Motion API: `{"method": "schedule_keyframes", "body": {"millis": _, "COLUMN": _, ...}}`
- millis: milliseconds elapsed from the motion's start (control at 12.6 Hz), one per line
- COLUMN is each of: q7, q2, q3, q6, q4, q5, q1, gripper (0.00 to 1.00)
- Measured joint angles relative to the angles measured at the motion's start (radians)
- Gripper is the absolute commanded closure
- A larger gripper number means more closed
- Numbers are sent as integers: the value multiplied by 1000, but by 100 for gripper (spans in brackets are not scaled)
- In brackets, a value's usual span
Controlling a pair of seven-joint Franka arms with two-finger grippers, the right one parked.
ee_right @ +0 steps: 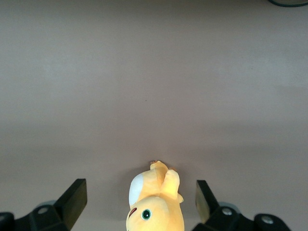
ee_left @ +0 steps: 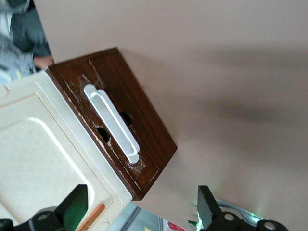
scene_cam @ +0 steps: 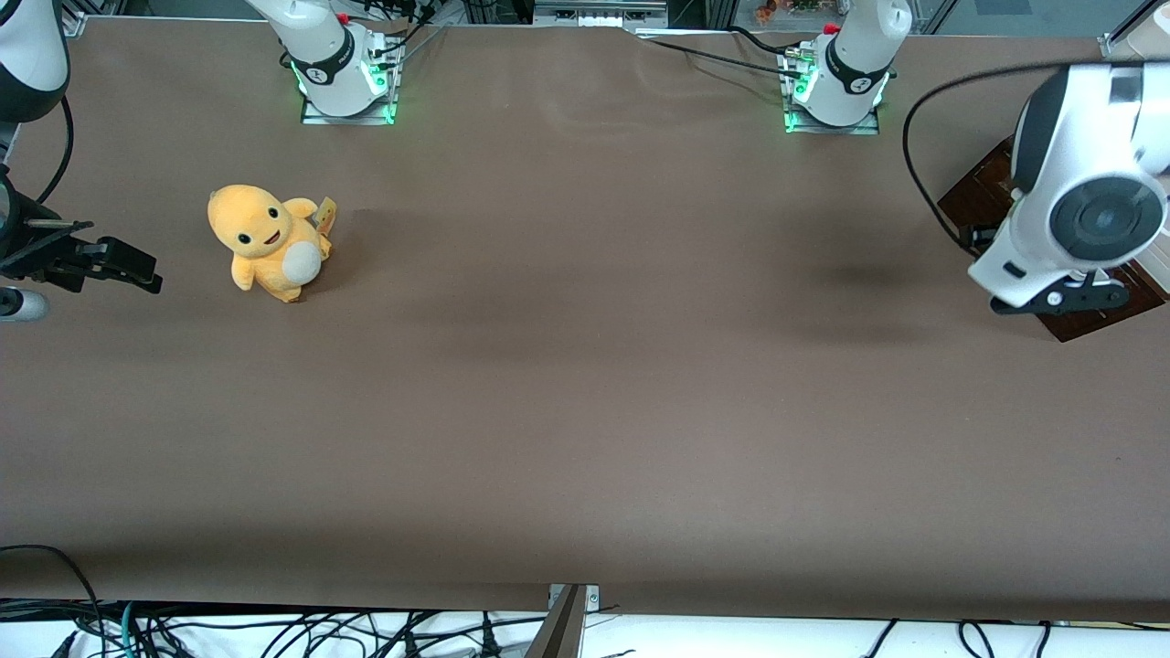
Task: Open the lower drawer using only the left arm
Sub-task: 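Move the open left gripper to the white handle of the lower drawer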
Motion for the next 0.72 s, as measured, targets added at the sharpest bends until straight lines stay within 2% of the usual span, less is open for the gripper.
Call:
{"method": "schedule_keyframes", "body": {"millis": 239, "q7": -205, "q2": 93, "q3": -3, "q6": -43, "q4": -25, "q5": 74, "q1": 0, "gripper": 0}}
{"method": "schedule_keyframes", "body": {"millis": 478, "q7": -353, "q2": 202, "q3": -7, "q6": -70, "q4": -68, "q5": 208, "q1": -22, "gripper": 0}}
{"method": "schedule_keyframes", "body": {"millis": 717, "q7": -459, "q2": 245, "q3": -9, "q6": -78, "q4": -159, "q5": 340, "q1": -39, "gripper": 0}}
